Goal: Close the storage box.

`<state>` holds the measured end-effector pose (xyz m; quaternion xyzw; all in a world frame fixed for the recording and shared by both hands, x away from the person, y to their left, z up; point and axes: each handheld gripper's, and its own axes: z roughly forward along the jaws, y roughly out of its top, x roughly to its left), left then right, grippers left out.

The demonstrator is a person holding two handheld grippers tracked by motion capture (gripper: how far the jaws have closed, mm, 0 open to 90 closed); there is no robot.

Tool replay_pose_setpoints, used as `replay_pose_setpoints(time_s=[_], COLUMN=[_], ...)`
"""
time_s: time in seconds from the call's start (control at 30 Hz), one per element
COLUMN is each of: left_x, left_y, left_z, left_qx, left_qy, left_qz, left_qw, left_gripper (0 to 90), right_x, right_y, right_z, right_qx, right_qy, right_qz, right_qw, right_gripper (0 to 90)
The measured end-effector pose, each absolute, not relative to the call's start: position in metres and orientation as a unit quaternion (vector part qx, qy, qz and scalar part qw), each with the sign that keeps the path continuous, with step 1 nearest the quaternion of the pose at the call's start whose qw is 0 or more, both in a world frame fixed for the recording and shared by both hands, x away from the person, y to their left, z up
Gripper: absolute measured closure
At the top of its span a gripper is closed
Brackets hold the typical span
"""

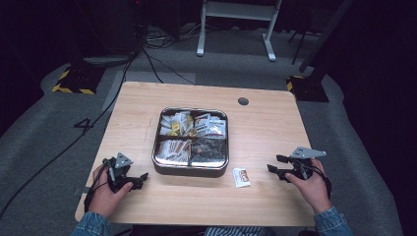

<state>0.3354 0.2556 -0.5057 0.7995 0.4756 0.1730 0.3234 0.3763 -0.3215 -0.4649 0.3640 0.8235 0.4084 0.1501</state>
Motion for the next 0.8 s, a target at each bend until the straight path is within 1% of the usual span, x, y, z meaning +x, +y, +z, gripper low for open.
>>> replay_pose_setpoints(time_s=[0.43, 0.57, 0.73, 0.8], left_x=[0.335, 0.335, 0.335, 0.335], left_y=[0.256, 0.256, 0.256, 0.256], left_z=[-0.506, -0.506, -0.506, -0.506], left_qx=[0.8, 0.8, 0.8, 0.8], left_qy=[0.476, 0.476, 0.475, 0.476], left_qz=[0.173, 0.173, 0.173, 0.173], left_qw=[0.323, 0.323, 0.323, 0.323], left_gripper=[9.3, 9.3, 9.3, 9.3], right_x=[0.371, 0.37, 0.369, 0.369], right_y=[-0.322, -0.322, -0.319, -0.319], right_z=[-0.485, -0.487, -0.491, -0.493], right_qx=[0.372, 0.369, 0.359, 0.359], right_qy=[0.822, 0.824, 0.833, 0.836], right_qz=[0.407, 0.402, 0.38, 0.373], right_qw=[0.146, 0.156, 0.181, 0.18], right_gripper=[38.6, 38.5, 36.9, 35.7])
